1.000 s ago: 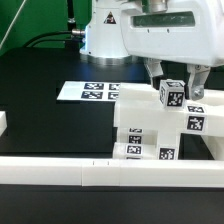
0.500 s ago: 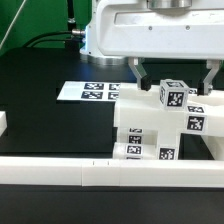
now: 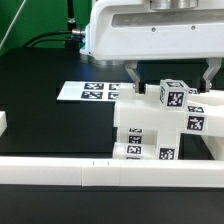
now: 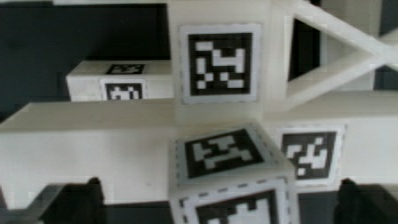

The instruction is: Assemble chair

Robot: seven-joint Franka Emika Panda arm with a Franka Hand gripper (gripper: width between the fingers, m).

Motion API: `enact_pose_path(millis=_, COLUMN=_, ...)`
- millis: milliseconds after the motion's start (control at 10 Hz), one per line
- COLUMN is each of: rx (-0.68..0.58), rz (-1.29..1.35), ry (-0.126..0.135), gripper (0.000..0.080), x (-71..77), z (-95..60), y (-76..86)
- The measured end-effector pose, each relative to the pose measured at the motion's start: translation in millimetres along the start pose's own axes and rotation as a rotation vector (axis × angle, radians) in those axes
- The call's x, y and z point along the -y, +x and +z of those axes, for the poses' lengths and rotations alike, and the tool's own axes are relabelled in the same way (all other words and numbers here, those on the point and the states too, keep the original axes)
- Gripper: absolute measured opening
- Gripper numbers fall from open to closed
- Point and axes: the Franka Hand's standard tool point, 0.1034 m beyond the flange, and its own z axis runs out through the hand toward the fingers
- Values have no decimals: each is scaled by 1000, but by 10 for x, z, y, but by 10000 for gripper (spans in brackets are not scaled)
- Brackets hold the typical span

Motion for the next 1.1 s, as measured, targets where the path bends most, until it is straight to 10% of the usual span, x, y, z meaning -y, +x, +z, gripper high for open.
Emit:
enact_pose_path(millis=300, rx=2, rz=-195, ry=-12, gripper=649, x=-3, z=8, y=-3)
enact_pose_path(millis=700, rx=2, rz=-192, ry=-12, gripper=284, x=-8, z=9, y=-2)
enact_pose_path(millis=1100, rx=-1, rz=5, ry=-9, gripper=284, x=7, z=6, y=-3)
